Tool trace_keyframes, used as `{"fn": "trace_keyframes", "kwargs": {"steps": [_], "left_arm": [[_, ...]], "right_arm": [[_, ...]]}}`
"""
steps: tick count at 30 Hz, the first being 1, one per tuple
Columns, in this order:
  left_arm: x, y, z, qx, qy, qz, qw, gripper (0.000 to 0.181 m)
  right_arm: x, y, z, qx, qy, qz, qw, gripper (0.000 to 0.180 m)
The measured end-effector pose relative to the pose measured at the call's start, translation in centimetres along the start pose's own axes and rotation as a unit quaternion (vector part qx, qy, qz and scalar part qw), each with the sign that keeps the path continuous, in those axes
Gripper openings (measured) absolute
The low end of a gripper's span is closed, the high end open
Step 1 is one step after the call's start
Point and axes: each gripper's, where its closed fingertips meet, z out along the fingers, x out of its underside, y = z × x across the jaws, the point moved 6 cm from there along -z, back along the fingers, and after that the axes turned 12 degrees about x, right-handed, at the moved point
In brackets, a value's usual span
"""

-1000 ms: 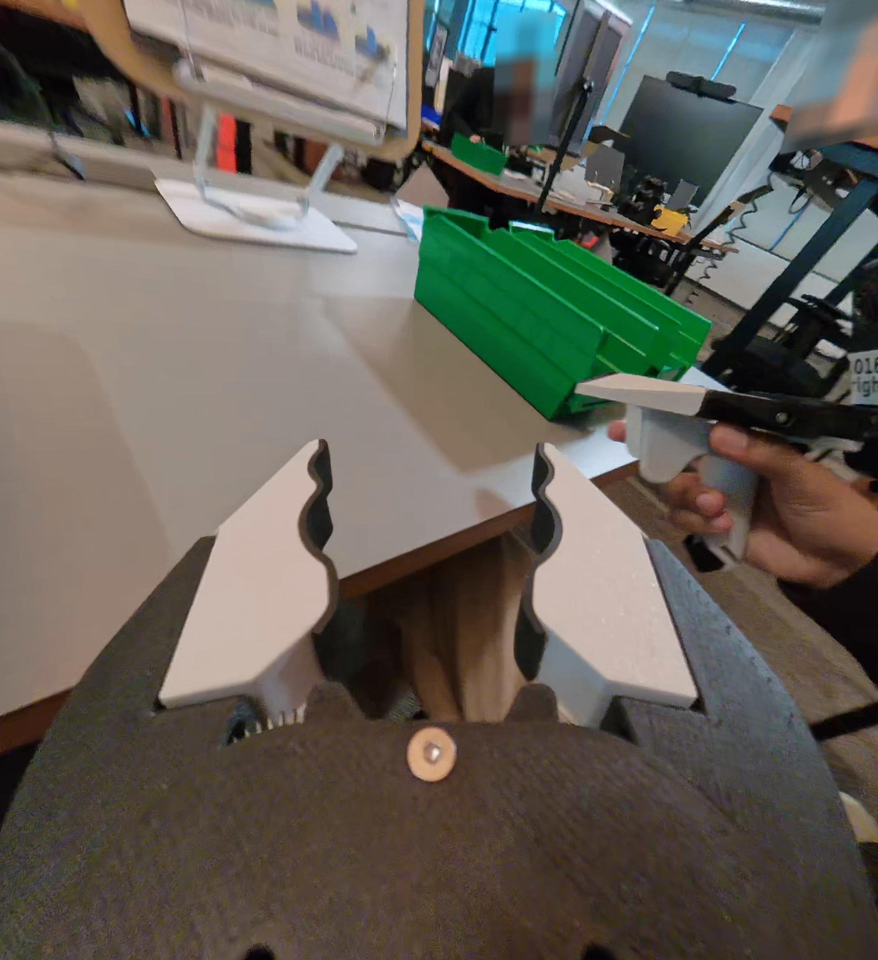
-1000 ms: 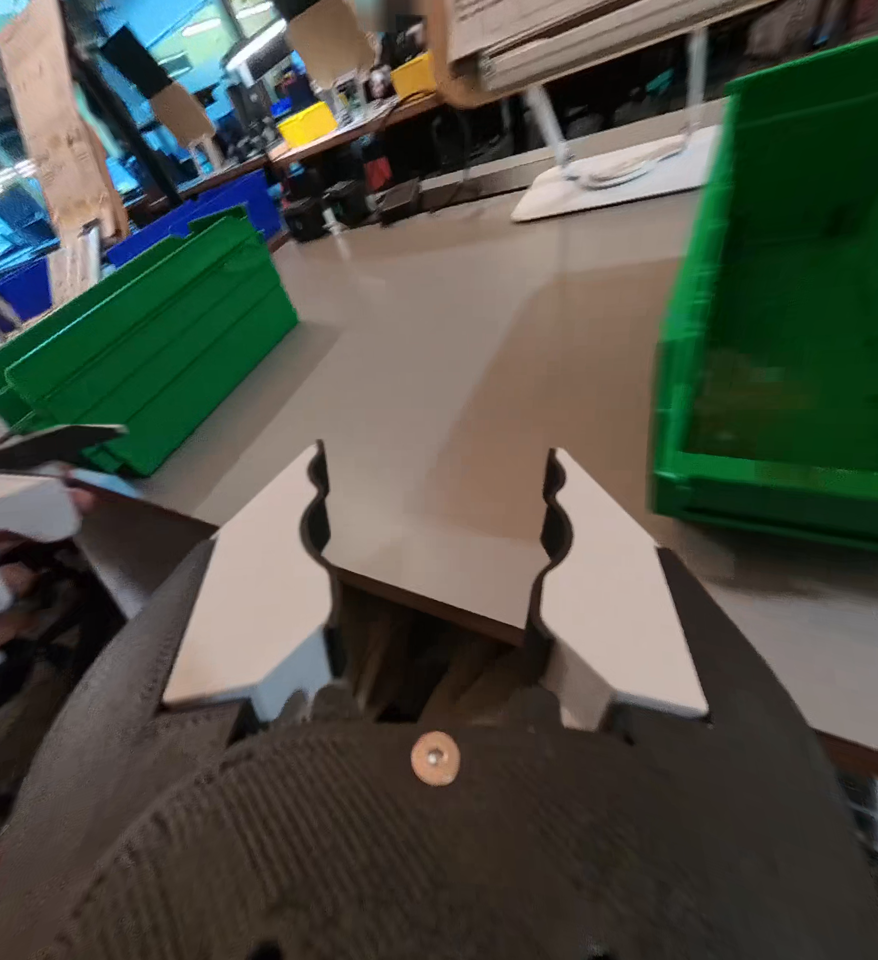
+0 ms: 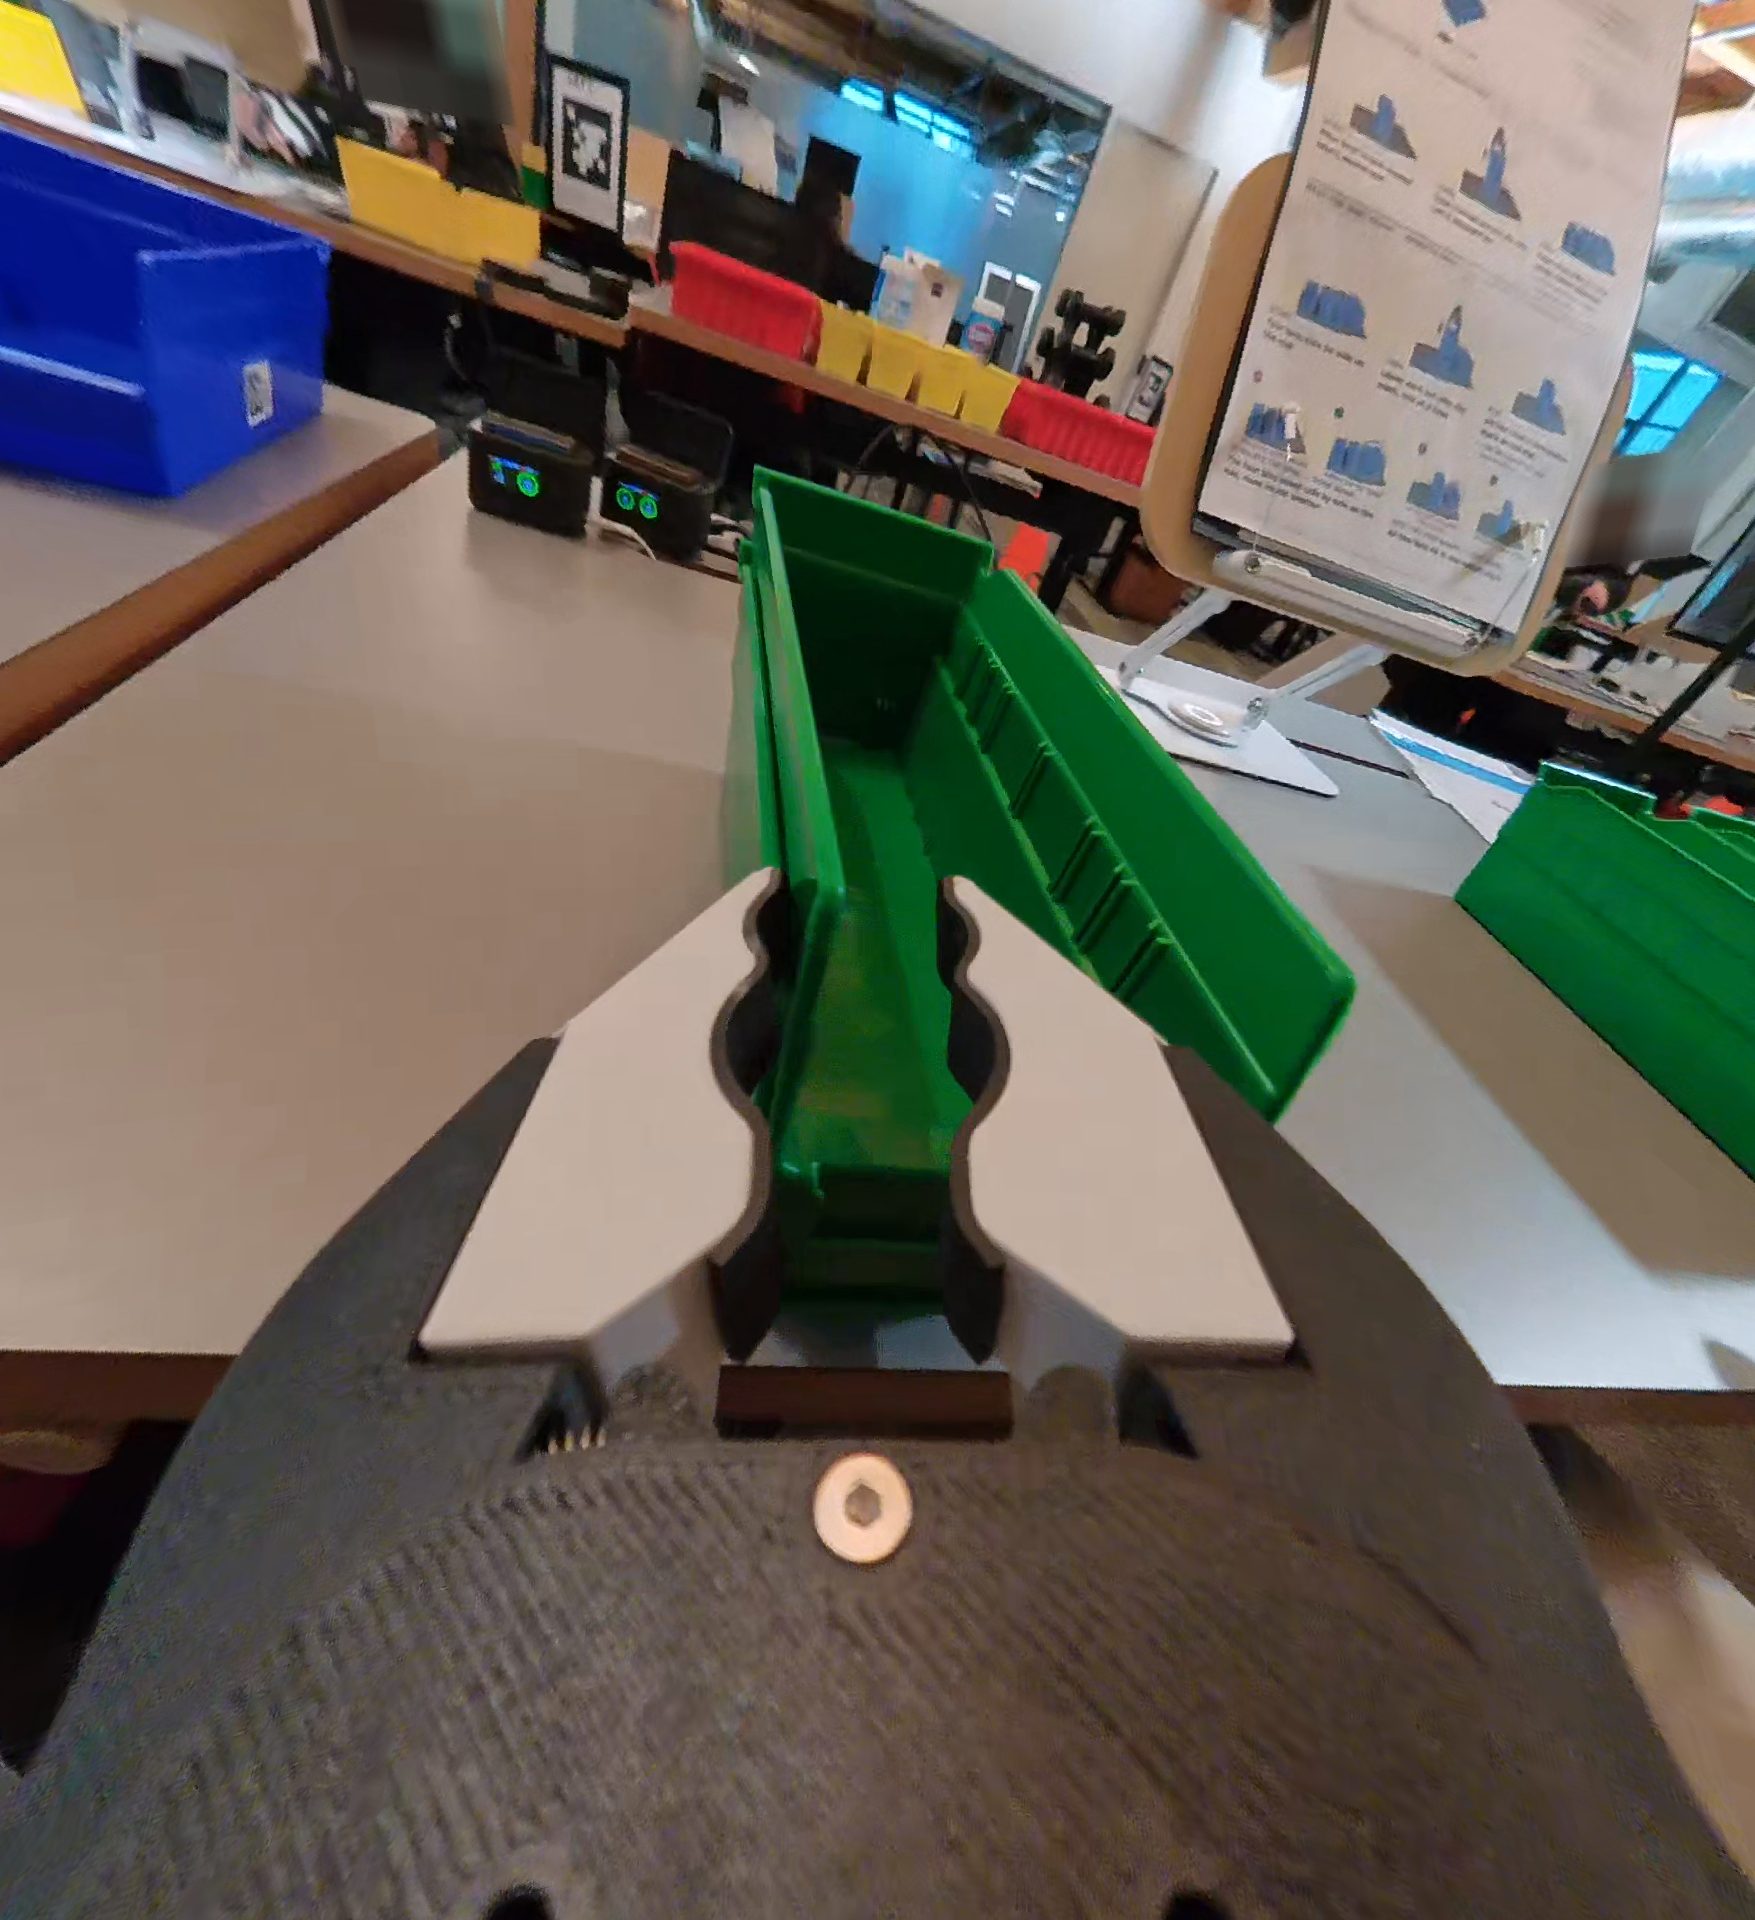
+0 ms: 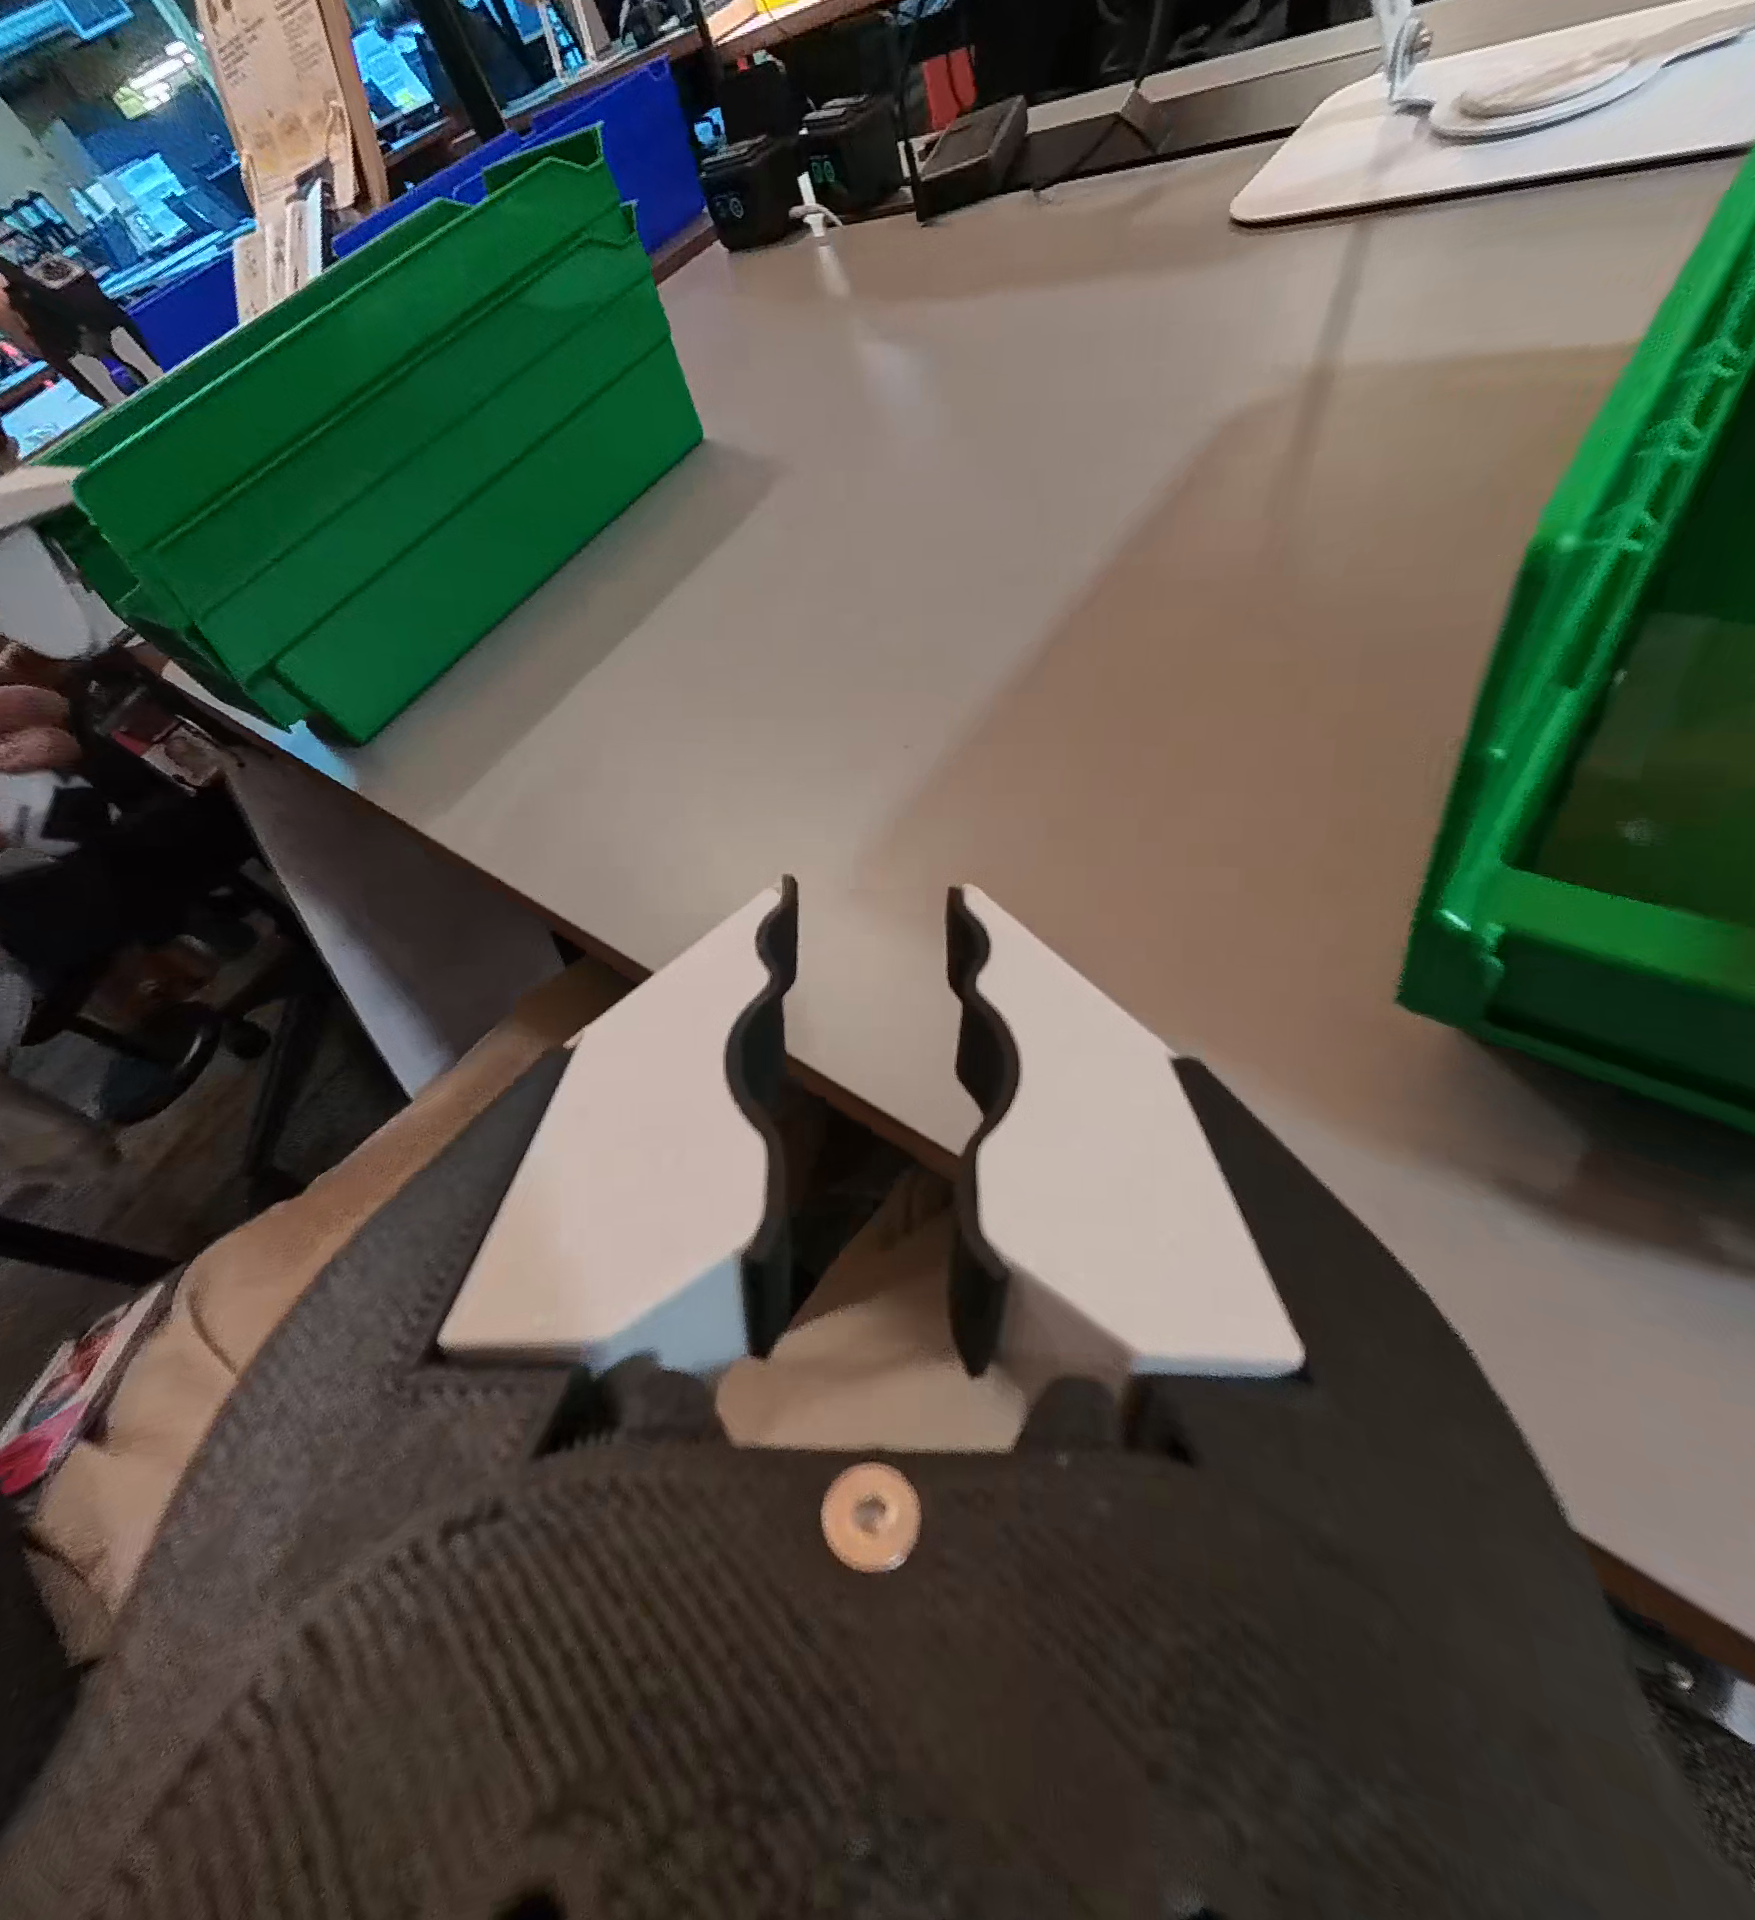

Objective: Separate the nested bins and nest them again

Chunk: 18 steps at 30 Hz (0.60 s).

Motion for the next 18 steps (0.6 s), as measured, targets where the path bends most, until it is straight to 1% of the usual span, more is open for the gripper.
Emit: {"fn": "trace_keyframes", "kwargs": {"steps": [2, 5, 6, 7, 9, 11, 14, 16, 18], "left_arm": [[0.3, -0.1, 0.2, -0.026, -0.018, 0.014, 0.999, 0.024], [0.8, 0.5, 0.8, -0.078, -0.068, 0.041, 0.994, 0.008], [0.9, 0.8, 1.0, -0.09, -0.082, 0.03, 0.992, 0.004], [0.9, 0.7, 1.4, -0.085, -0.084, 0.023, 0.993, 0.005], [1.0, 0.5, 2.1, -0.08, -0.063, 0.052, 0.993, 0.003], [1.1, 0.4, 2.2, -0.094, -0.052, 0.091, 0.99, 0.003], [1.1, -0.2, 2.1, -0.095, -0.034, 0.086, 0.991, 0.006], [1.0, -0.3, 1.9, -0.089, -0.016, 0.095, 0.991, 0.005], [0.8, -0.2, 2.0, -0.074, -0.017, 0.086, 0.993, 0.005]], "right_arm": [[0.0, 0.4, 0.5, -0.008, 0.004, -0.004, 1.0, 0.027], [0.1, 0.9, 1.1, -0.007, 0.013, -0.024, 1.0, 0.028], [0.2, 0.9, 1.4, 0.001, 0.013, -0.032, 0.999, 0.031], [0.2, 0.9, 1.7, 0.012, 0.008, -0.032, 0.999, 0.034], [-0.1, 1.3, 2.4, 0.03, -0.005, -0.014, 0.999, 0.037], [-0.6, 2.1, 2.7, 0.039, -0.021, -0.016, 0.999, 0.039], [-1.5, 3.2, 2.7, 0.057, -0.064, -0.009, 0.996, 0.035], [-2.0, 3.8, 2.2, 0.043, -0.071, -0.017, 0.996, 0.034], [-2.1, 3.4, 1.4, 0.045, -0.08, -0.034, 0.995, 0.032]]}}
